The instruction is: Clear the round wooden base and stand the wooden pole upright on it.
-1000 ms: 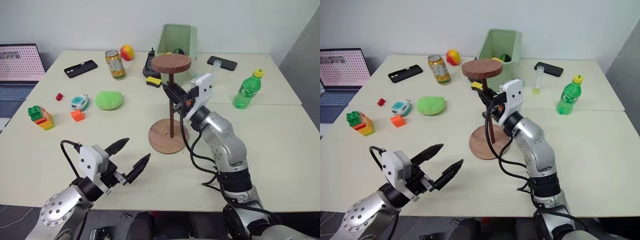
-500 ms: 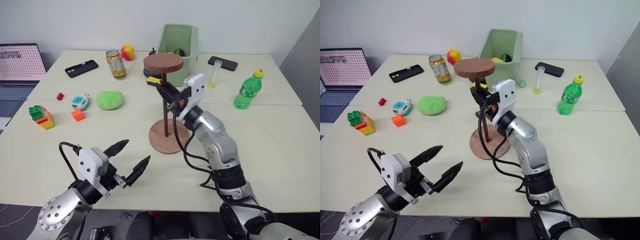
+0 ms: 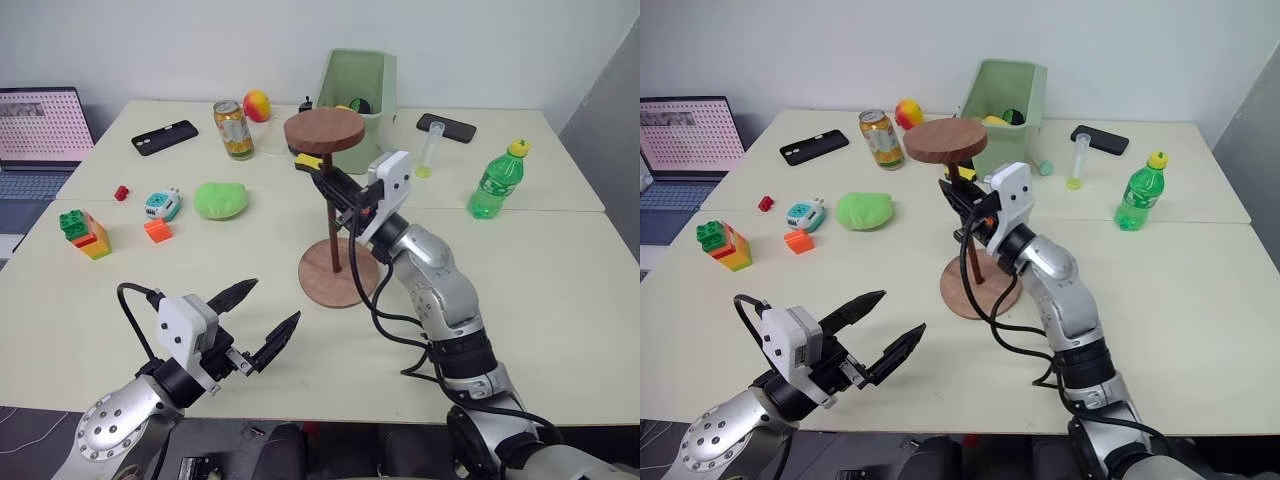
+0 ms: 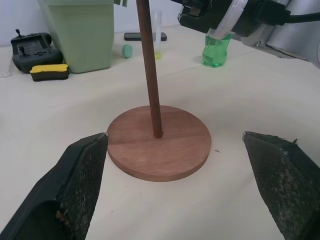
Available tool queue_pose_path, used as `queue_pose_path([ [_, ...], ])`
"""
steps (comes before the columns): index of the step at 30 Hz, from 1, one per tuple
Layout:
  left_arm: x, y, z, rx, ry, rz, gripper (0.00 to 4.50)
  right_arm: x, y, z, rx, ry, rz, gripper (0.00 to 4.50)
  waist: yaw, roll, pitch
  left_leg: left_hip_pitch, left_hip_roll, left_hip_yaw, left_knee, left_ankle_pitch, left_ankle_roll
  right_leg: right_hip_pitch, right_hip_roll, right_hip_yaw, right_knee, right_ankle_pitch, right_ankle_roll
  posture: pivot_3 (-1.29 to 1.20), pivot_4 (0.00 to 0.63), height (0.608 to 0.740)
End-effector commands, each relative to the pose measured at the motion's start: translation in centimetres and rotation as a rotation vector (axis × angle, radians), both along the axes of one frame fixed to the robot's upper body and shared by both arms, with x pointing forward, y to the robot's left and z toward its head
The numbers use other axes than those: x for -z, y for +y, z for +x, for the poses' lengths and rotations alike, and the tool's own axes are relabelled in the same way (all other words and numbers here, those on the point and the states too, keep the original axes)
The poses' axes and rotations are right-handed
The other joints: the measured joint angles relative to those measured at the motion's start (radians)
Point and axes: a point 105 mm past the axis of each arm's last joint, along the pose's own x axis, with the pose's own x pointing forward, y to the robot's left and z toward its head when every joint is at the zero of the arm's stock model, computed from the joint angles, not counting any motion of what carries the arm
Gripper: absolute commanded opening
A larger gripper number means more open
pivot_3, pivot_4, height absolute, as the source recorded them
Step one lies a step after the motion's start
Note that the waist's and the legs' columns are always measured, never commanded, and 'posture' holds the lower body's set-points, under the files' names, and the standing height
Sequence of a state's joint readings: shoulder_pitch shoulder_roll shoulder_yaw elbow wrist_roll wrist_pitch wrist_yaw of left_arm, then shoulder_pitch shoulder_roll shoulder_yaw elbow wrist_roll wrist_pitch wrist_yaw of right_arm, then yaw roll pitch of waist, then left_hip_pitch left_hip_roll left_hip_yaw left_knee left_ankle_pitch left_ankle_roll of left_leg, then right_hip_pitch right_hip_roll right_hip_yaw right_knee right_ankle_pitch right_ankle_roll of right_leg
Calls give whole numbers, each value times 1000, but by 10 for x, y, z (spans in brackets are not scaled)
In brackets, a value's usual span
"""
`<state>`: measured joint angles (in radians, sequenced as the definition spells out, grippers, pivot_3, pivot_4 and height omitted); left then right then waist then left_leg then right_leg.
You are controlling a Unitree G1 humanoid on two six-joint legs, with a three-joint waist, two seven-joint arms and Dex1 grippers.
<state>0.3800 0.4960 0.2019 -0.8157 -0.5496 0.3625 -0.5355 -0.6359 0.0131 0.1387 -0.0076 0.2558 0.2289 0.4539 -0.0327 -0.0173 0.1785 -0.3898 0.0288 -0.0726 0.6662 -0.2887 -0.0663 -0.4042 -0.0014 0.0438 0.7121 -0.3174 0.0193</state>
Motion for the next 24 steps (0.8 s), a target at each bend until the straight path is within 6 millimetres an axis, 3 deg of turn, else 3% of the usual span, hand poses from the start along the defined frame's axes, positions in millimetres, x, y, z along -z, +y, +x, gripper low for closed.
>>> queue_pose_path([
  [1,-14,-3,-1,15,-59,-1,4500,12,-9,8,34,45,-13,254,0,0,0,0,0,0,0,0,0,0,0,0,0,0,0,0,150,740],
  [11,-17,-6,-1,24,-67,0,4500,16,-1,10,51,25,-13,254,0,-1,0,2,0,0,0,0,0,1,0,0,0,0,0,0,150,740],
  [17,-16,-4,-5,19,-53,6,4500,46,-4,-2,33,42,-76,254,0,-1,-1,8,0,0,-2,0,0,6,0,2,-1,0,0,0,150,740],
  [22,-14,-4,-8,15,-40,1,4500,77,-7,-9,16,218,-93,254,1,0,-6,26,0,-1,-7,-1,0,30,0,-2,-13,-2,-2,0,150,740],
  [24,-14,-6,-8,18,-40,-2,4500,86,-9,-11,28,268,-105,254,1,-1,-11,27,0,-1,-8,-2,1,31,1,-2,-15,-2,-3,0,150,740],
])
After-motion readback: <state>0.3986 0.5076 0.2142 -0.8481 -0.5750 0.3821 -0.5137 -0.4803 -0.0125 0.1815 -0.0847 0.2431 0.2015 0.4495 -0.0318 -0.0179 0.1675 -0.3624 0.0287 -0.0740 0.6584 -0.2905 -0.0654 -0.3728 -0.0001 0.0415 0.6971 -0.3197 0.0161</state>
